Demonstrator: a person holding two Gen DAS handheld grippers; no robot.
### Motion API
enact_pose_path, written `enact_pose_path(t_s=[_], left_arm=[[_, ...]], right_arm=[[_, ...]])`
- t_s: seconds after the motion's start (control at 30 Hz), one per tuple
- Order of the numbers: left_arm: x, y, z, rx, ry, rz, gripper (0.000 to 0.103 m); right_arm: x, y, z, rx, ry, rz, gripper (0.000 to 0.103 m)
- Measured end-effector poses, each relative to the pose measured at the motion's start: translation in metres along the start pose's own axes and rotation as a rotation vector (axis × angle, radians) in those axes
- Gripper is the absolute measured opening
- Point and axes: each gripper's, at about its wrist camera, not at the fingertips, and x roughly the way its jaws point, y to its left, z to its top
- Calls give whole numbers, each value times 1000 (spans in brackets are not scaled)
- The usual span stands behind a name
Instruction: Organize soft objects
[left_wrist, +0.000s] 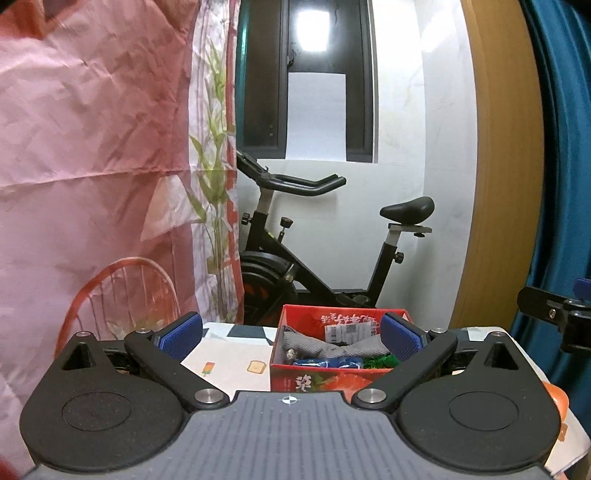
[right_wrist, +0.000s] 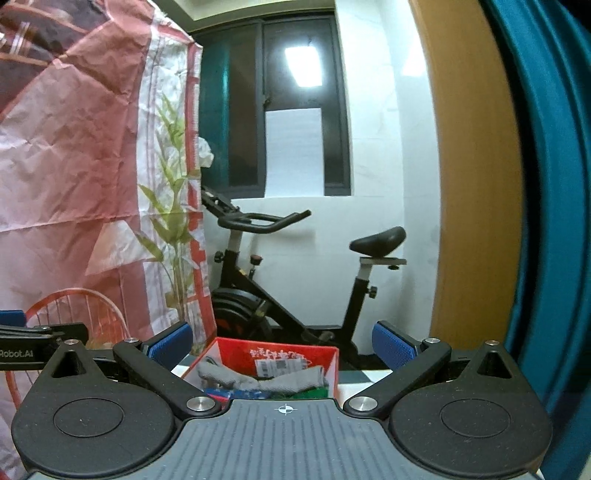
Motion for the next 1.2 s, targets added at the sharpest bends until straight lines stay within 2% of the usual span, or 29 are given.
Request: enact_pose_path(t_s=[0.33,1.2], left_arm=[[-20,1,-12,-4,11,-2,103],[-22,1,-15,-4,17,21,103]], right_arm=[[-30,-1,-10,-12,-14,-27,103],[-28,-5,-11,-7,-12,-34,103]])
